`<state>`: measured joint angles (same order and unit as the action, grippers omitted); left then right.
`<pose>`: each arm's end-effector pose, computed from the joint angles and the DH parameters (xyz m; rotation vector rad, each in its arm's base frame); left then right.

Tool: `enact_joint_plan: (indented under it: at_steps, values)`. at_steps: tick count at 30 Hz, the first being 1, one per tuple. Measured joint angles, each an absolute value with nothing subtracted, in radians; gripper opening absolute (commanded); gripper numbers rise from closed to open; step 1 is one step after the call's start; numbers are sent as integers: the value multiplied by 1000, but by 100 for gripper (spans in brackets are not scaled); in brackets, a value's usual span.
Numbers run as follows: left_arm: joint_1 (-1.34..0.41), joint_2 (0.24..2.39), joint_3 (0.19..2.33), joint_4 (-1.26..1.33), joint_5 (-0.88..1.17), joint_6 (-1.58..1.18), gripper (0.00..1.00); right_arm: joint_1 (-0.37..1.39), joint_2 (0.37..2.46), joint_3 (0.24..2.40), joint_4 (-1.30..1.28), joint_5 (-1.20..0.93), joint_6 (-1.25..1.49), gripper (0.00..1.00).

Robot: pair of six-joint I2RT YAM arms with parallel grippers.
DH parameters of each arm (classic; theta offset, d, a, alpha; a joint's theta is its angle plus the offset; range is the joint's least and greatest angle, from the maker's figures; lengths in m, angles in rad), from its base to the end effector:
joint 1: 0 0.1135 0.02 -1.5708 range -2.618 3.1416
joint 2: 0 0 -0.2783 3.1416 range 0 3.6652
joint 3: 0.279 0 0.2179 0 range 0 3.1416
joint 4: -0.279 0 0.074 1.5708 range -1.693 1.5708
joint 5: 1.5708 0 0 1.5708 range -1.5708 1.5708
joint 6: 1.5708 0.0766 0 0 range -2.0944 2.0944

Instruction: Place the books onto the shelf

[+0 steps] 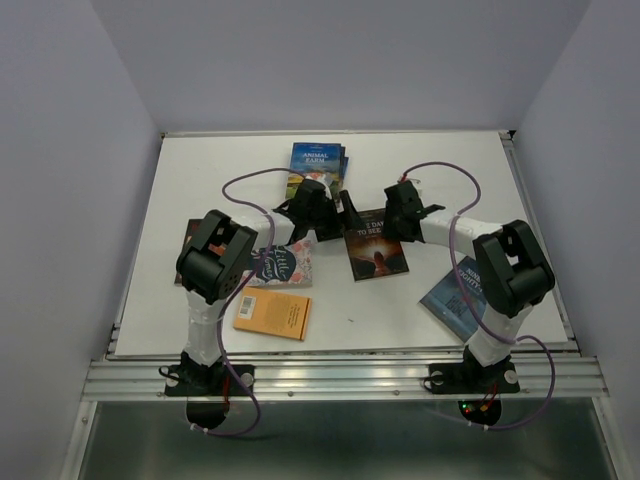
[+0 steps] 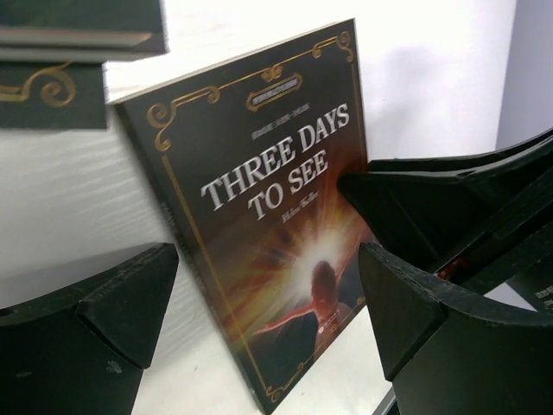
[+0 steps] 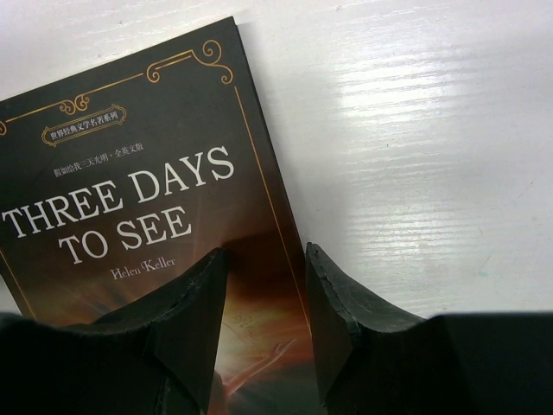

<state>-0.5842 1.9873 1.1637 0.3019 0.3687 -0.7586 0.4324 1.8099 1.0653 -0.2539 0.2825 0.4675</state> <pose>0.3560 -0.2685 0.1826 0.0464 2.2864 -1.1504 0.3363 0.1317 0.1620 0.1490 2.5060 -0.0002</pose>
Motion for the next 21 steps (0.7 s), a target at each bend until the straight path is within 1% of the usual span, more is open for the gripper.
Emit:
enact_joint_plan:
  at_steps: [5, 15, 21]
  values:
    - [-587, 2030, 1205, 333, 393, -772, 99, 430, 1808, 1058, -240, 250, 468, 43]
    - [-579, 2042, 1205, 400, 431, -830, 99, 406, 1800, 1023, -186, 193, 469, 41]
    - [-561, 2042, 1202, 560, 491, -913, 99, 385, 1787, 991, -146, 180, 491, 40]
